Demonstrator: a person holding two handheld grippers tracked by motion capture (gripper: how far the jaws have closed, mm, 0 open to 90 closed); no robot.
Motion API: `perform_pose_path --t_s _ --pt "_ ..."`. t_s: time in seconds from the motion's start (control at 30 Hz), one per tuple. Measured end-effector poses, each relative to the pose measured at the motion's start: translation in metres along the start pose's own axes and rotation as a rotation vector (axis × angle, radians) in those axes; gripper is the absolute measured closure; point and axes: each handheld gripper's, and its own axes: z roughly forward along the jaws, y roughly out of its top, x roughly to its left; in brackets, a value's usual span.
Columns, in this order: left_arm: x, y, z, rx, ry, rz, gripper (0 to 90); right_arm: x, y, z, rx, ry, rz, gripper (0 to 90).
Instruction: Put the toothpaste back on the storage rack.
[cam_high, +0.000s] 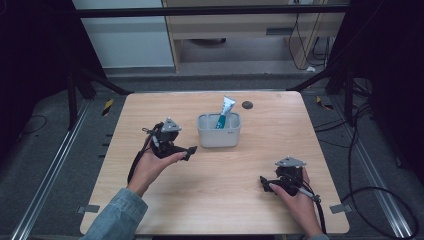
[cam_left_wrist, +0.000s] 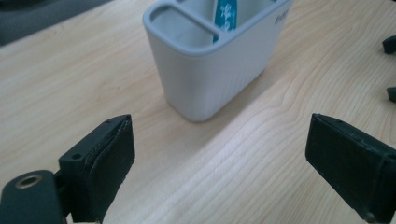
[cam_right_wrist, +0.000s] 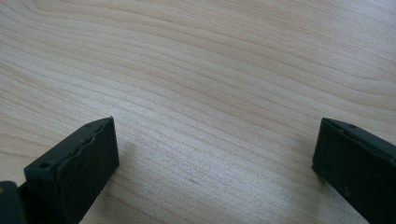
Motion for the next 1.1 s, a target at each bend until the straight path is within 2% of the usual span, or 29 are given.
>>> perform_pose_path --t_s 0.03,0.07,0.1,0.27,0.37,0.4,0.43,0.57,0.63,0.8,0.87,1.1 --pt "0.000 0.000 0.000 0.000 0.000 0.000 7.7 0.000 0.000 0.000 0.000 0.000 0.000 0.6" --pt "0.004 -0.009 0.000 0.020 0.008 -0.010 7.7 0.000 0.000 0.000 0.000 -0.001 0.001 0.6" --pt "0.004 -0.009 0.000 0.020 0.008 -0.010 7.7 0.000 0.000 0.000 0.000 -0.001 0.001 0.6" --pt "0.017 -0.035 0.000 0.058 0.020 -0.042 7.7 0.000 0.000 0.000 0.000 -0.001 0.001 0.6" --pt "0.027 -0.050 -0.001 0.086 0.048 -0.057 7.5 0.000 0.000 0.000 0.000 -0.001 0.001 0.6" --pt "0.027 -0.050 -0.001 0.086 0.048 -0.057 7.5 0.000 0.000 0.000 0.000 -0.001 0.001 0.6" --pt "0.032 -0.058 -0.002 0.094 0.055 -0.074 7.5 0.000 0.000 0.000 0.000 -0.001 0.003 0.6" --pt "0.041 -0.069 -0.003 0.102 0.068 -0.098 7.4 0.000 0.000 0.000 0.000 -0.001 0.001 0.6" --pt "0.051 -0.079 -0.003 0.109 0.088 -0.129 6.4 0.000 0.000 0.000 0.000 -0.001 0.003 0.6" --pt "0.064 -0.093 -0.004 0.117 0.107 -0.157 6.3 0.000 0.000 0.000 0.000 -0.001 0.003 0.6" --pt "0.074 -0.104 -0.004 0.125 0.129 -0.178 6.3 0.000 0.000 0.000 0.000 -0.001 0.003 0.6" --pt "0.085 -0.116 -0.002 0.119 0.152 -0.196 6.0 0.000 0.000 0.000 0.000 -0.001 0.003 0.6"
